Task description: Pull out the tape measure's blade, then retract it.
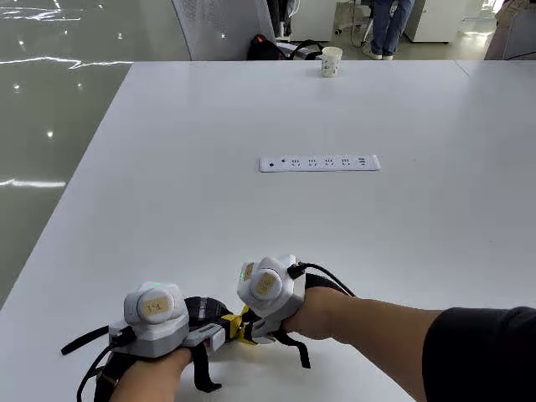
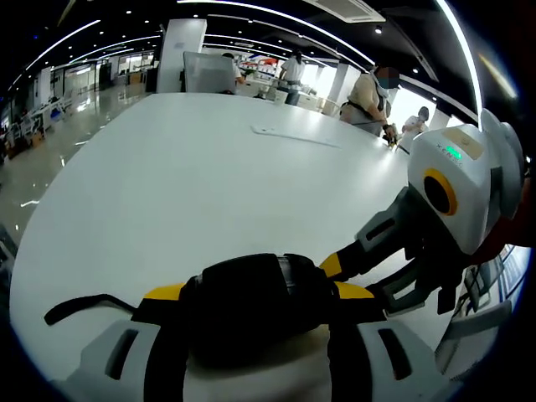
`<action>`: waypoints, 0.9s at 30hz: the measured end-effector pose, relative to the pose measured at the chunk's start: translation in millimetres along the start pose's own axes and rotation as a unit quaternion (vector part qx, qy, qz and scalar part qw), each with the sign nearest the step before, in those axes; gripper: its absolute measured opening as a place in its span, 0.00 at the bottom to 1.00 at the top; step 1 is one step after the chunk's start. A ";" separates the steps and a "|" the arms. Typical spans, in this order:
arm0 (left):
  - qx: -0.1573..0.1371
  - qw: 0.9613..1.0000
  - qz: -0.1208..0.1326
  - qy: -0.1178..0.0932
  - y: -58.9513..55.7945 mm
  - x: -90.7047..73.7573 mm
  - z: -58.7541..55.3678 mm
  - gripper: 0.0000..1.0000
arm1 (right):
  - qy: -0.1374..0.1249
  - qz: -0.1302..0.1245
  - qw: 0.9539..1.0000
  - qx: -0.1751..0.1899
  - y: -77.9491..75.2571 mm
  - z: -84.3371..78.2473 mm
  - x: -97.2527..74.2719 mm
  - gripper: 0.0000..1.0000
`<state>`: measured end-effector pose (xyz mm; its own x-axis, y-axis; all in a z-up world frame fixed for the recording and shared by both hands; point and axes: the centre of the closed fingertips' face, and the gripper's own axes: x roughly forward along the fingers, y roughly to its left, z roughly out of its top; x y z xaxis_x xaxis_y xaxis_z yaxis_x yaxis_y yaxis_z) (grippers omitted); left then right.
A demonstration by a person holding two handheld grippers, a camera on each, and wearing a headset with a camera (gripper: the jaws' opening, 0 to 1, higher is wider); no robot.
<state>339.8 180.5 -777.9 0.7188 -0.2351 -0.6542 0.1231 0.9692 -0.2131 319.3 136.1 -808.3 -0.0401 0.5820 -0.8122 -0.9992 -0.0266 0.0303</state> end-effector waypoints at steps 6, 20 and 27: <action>0.029 1.000 -0.008 -0.004 -1.6 -1.7 3.5 0.63 | 0.000 -0.010 1.000 0.002 -0.7 -1.3 -4.2 0.13; 0.071 0.996 -0.042 -0.016 -6.6 -11.8 17.7 0.71 | -0.022 -0.035 0.998 0.039 -6.3 -12.4 -31.7 0.18; 0.116 0.992 -0.059 -0.003 0.2 -17.4 16.1 0.83 | -0.035 -0.051 0.997 0.055 -7.3 -26.6 -51.2 0.20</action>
<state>338.4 185.9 -754.9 0.6940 -0.3474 -0.6307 0.3594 0.9261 -0.1147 328.8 84.9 -782.4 0.0658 0.6317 -0.7724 -0.9922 0.1234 0.0164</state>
